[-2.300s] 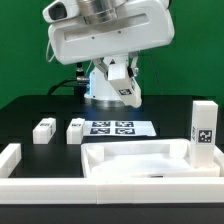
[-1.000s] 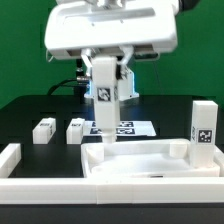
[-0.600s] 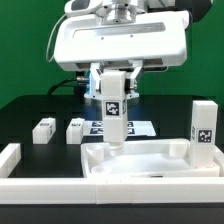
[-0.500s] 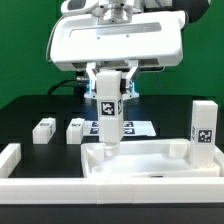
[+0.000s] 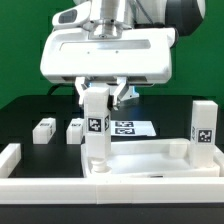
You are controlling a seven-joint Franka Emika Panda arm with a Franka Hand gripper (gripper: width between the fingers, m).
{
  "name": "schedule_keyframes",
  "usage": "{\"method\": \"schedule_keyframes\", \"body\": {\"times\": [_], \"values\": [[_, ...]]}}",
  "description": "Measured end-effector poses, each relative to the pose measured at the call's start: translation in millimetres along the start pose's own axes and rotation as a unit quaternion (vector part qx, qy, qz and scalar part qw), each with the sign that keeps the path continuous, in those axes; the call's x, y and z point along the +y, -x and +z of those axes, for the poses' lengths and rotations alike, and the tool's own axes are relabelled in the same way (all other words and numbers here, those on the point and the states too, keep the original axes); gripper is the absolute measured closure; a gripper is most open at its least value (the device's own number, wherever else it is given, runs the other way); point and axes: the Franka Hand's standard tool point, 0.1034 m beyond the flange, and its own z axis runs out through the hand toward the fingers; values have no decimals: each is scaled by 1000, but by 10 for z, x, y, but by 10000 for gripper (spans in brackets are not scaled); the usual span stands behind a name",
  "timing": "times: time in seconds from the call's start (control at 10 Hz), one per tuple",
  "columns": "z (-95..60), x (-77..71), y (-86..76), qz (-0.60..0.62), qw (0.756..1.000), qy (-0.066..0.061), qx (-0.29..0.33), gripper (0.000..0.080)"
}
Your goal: Assemble desk
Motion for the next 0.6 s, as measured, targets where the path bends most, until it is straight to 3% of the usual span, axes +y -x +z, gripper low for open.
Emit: {"method": "schedule_keyframes", "body": {"times": [0.3,0.6], "values": [[7,-23,-14,0,1000,-2,-1,511],[52,-25,69,-3,1000,0,-7,511]]}}
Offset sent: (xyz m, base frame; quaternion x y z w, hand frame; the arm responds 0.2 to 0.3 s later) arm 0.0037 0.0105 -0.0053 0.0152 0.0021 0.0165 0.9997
